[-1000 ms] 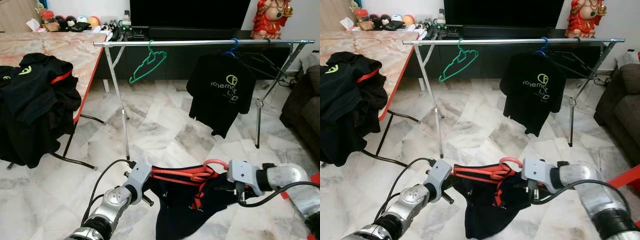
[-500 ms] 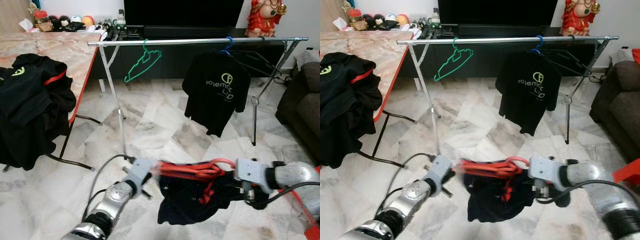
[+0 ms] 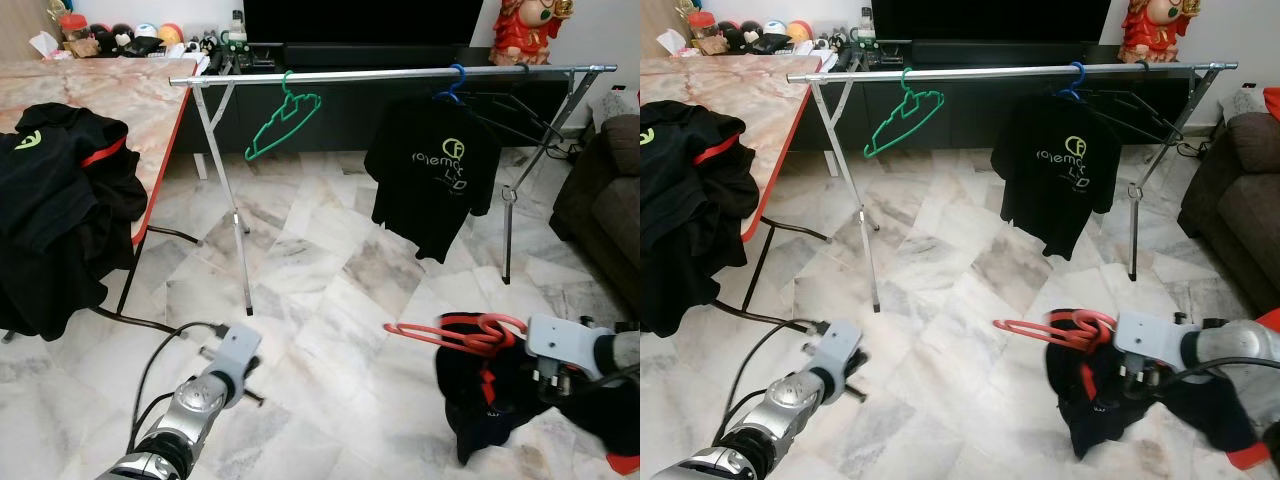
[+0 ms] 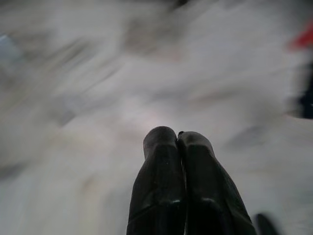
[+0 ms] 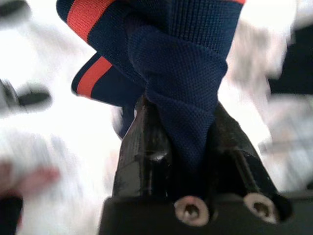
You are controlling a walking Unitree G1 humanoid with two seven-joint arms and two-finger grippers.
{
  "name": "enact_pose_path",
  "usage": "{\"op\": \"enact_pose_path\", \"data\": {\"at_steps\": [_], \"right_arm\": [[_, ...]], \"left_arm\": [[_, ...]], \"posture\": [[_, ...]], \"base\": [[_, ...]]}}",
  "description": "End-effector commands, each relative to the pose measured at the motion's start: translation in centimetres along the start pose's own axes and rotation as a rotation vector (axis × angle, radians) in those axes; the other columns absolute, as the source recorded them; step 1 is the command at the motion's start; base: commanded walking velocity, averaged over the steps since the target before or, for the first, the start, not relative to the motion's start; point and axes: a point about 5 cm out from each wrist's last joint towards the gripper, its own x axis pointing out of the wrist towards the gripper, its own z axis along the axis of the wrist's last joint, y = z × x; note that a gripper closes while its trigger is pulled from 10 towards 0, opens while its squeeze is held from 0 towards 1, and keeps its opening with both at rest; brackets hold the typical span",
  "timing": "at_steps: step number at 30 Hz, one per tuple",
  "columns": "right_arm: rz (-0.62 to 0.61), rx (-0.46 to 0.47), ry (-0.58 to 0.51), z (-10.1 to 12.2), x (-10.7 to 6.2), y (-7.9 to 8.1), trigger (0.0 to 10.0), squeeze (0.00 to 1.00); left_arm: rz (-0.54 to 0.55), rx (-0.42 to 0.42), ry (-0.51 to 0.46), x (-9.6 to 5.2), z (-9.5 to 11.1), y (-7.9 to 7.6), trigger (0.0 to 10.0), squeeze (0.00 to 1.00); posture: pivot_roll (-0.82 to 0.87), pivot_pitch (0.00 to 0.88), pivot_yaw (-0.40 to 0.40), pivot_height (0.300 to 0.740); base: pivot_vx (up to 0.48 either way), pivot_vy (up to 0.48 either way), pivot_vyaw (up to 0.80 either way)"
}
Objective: Hang hanger
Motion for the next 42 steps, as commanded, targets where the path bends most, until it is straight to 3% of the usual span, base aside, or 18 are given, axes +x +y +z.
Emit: {"op": "enact_pose_path", "data": {"at_steps": [1, 5, 6, 7, 8, 9, 13, 14, 15, 28, 34, 35, 42], "right_arm": [[-0.039, -0.011, -0.112, 2.0, -0.8, -1.2, 0.0, 0.00], [-0.026, 0.011, -0.228, 3.8, -1.0, -1.6, 0.0, 0.00], [-0.012, 0.009, -0.274, 4.6, -1.2, -1.8, 0.0, 0.00], [-0.002, 0.006, -0.291, 5.0, -1.4, -1.8, 0.0, 0.00], [0.011, 0.000, -0.313, 5.4, -1.5, -1.8, 0.0, 0.00], [0.026, -0.002, -0.344, 5.9, -1.7, -1.8, 0.0, 0.00], [0.042, -0.013, -0.390, 6.9, -2.0, -1.9, 0.0, 0.00], [0.063, -0.019, -0.422, 7.5, -2.1, -1.8, 0.0, 0.00], [0.080, -0.025, -0.432, 7.8, -2.2, -1.6, 0.0, 0.00], [0.199, -0.082, -0.506, 10.7, -0.6, -0.7, 0.0, 0.00], [0.240, -0.103, -0.523, 11.6, 0.3, 0.0, 0.0, 0.00], [0.248, -0.107, -0.522, 11.7, 0.4, 0.1, 0.0, 0.00], [0.267, -0.120, -0.519, 11.7, 0.2, 0.0, 0.0, 0.00]], "left_arm": [[-0.078, 0.010, 0.001, -0.2, -0.6, -0.9, 10.0, 0.00], [-0.068, -0.029, -0.023, -0.2, -0.5, -0.9, 10.0, 0.00], [-0.070, -0.048, -0.038, -0.2, -0.3, -0.9, 10.0, 0.31], [-0.078, -0.063, -0.045, -0.1, -0.2, -0.9, 10.0, 0.48], [-0.085, -0.075, -0.053, -0.1, -0.2, -1.0, 10.0, 0.93], [-0.094, -0.081, -0.064, -0.2, -0.1, -1.0, 10.0, 1.00], [-0.110, -0.098, -0.077, -0.2, 0.0, -1.1, 10.0, 1.00], [-0.110, -0.098, -0.083, -0.1, 0.1, -1.3, 10.0, 0.94], [-0.109, -0.101, -0.088, -0.1, 0.2, -1.3, 10.0, 0.00], [-0.134, -0.156, -0.131, 0.8, 1.4, -2.1, 10.0, 0.00], [-0.211, -0.159, -0.139, 0.8, 1.6, -2.6, 10.0, 0.00], [-0.236, -0.146, -0.131, 0.6, 1.4, -2.6, 10.0, 1.00], [-0.227, -0.139, -0.122, -0.2, 0.6, -1.5, 10.0, 1.00]], "posture": [[-0.10, 0.125, -0.014, 0.740], [-0.10, 0.123, -0.017, 0.740], [-0.10, 0.123, -0.018, 0.740], [-0.10, 0.123, -0.020, 0.740], [-0.10, 0.123, -0.020, 0.740], [-0.10, 0.123, -0.021, 0.740], [-0.11, 0.122, -0.022, 0.740], [-0.11, 0.119, -0.024, 0.740], [-0.11, 0.118, -0.024, 0.740], [-0.11, 0.097, -0.034, 0.740], [-0.11, 0.092, -0.039, 0.740], [-0.11, 0.091, -0.040, 0.740], [-0.10, 0.086, -0.044, 0.740]], "base": [[0.000, 0.000, 0.00], [0.000, 0.000, 0.00], [0.000, 0.000, 0.00], [0.000, 0.000, 0.00], [0.000, 0.000, 0.00], [0.000, 0.000, 0.00], [0.000, 0.000, 0.00], [0.000, 0.000, 0.00], [0.000, 0.000, 0.00], [0.000, 0.000, 0.00], [0.000, 0.000, 0.00], [0.000, 0.000, 0.00], [0.000, 0.000, 0.00]]}}
